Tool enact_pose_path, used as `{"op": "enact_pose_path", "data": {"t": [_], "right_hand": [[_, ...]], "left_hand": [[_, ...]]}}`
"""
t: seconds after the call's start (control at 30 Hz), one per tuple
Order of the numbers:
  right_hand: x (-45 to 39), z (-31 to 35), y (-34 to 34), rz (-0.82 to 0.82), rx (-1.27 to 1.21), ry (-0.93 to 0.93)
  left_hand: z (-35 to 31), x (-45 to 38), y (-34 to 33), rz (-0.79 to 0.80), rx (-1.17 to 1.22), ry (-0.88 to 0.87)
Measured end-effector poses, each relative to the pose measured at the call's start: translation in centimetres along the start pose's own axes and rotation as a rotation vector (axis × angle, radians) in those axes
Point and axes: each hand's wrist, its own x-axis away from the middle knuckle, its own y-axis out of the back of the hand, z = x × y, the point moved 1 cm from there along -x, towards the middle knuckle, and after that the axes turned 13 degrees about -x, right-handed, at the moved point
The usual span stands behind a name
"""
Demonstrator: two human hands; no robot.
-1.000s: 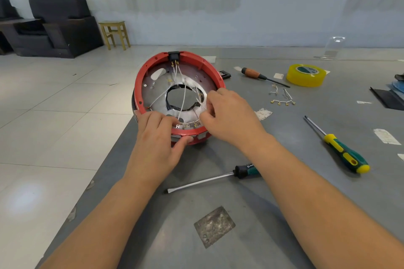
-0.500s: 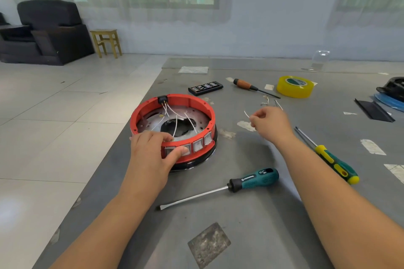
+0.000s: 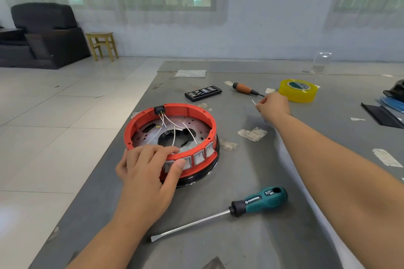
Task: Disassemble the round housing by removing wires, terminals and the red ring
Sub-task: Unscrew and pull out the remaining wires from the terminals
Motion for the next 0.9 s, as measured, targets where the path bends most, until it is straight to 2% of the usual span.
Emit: {"op": "enact_pose_path", "data": {"t": [0.47, 0.73, 0.9], "right_hand": [[-3.4, 0.2, -3.7, 0.041, 0.435, 0.144], [-2.0, 0.3, -2.9, 0.072, 0.346, 0.142], [1.7, 1.3, -1.7, 0.115, 0.122, 0.247]], "left_hand": [[0.9, -0.5, -1.3, 0.006, 0.072, -0.054], [1.0, -0.7, -1.3, -0.012, 0.063, -0.040], [0.9, -0.8, -1.2, 0.003, 0.081, -0.023]]}}
